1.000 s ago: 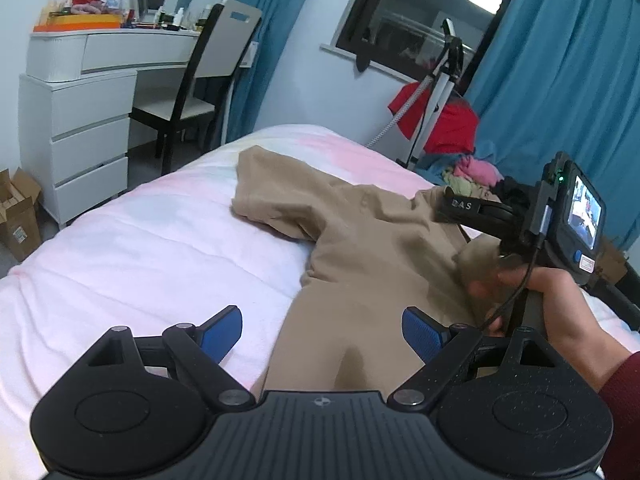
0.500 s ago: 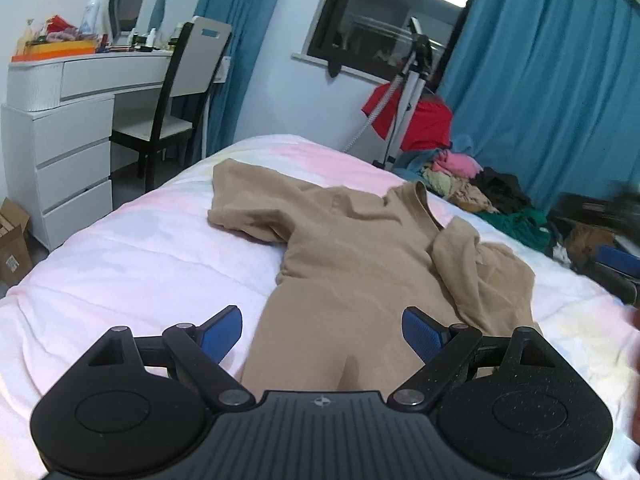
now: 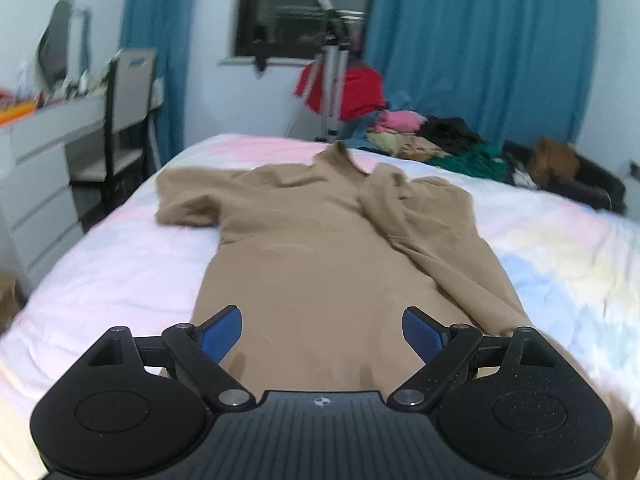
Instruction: Fold clothes
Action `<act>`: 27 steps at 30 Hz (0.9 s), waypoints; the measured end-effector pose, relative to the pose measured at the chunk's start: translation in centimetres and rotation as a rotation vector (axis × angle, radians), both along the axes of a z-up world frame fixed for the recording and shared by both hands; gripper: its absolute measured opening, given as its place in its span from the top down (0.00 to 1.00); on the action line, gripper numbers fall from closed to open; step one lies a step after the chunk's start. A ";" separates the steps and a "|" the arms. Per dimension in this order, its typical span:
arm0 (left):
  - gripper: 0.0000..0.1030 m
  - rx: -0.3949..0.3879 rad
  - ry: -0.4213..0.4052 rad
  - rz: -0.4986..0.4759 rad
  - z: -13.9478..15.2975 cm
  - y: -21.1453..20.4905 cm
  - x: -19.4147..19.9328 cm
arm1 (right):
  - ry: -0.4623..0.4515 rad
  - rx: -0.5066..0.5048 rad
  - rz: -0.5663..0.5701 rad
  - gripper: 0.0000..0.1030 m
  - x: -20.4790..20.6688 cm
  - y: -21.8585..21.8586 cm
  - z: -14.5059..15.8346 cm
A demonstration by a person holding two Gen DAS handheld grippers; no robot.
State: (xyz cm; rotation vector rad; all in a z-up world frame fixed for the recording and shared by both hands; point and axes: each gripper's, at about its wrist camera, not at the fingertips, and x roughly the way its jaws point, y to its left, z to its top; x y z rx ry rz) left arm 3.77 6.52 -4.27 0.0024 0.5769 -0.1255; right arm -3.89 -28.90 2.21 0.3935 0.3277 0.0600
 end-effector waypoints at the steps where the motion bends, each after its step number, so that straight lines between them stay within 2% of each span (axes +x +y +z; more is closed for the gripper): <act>1: 0.13 0.015 -0.006 -0.022 0.0 -0.5 -0.3 | -0.003 0.011 -0.018 0.02 0.0 -0.8 0.3; 5: 0.14 0.030 0.003 -0.138 -0.3 -3.3 -1.4 | -0.043 0.040 -0.068 0.02 -0.9 -3.8 0.8; 7: 0.19 0.043 0.025 -0.220 -0.7 -5.3 -1.9 | -0.045 0.048 -0.094 0.02 -1.3 -5.3 0.7; 14: 0.20 0.066 0.024 -0.505 -1.1 -13.4 -4.7 | -0.053 0.135 -0.140 0.02 -2.7 -10.1 -0.4; 16: 0.24 0.063 0.046 -0.590 -1.7 -15.7 -5.5 | -0.053 0.158 -0.153 0.02 -3.0 -11.3 -0.8; 18: 0.29 0.057 0.068 -0.673 -2.5 -17.8 -6.2 | -0.049 0.172 -0.165 0.02 -3.1 -11.9 -1.2; 21: 0.31 0.064 0.069 -0.776 -3.8 -20.5 -7.1 | -0.052 0.192 -0.171 0.02 -3.2 -12.5 -1.7; 27: 0.41 0.085 0.106 -0.911 -6.3 -23.3 -7.8 | -0.051 0.231 -0.159 0.02 -2.9 -13.1 -2.6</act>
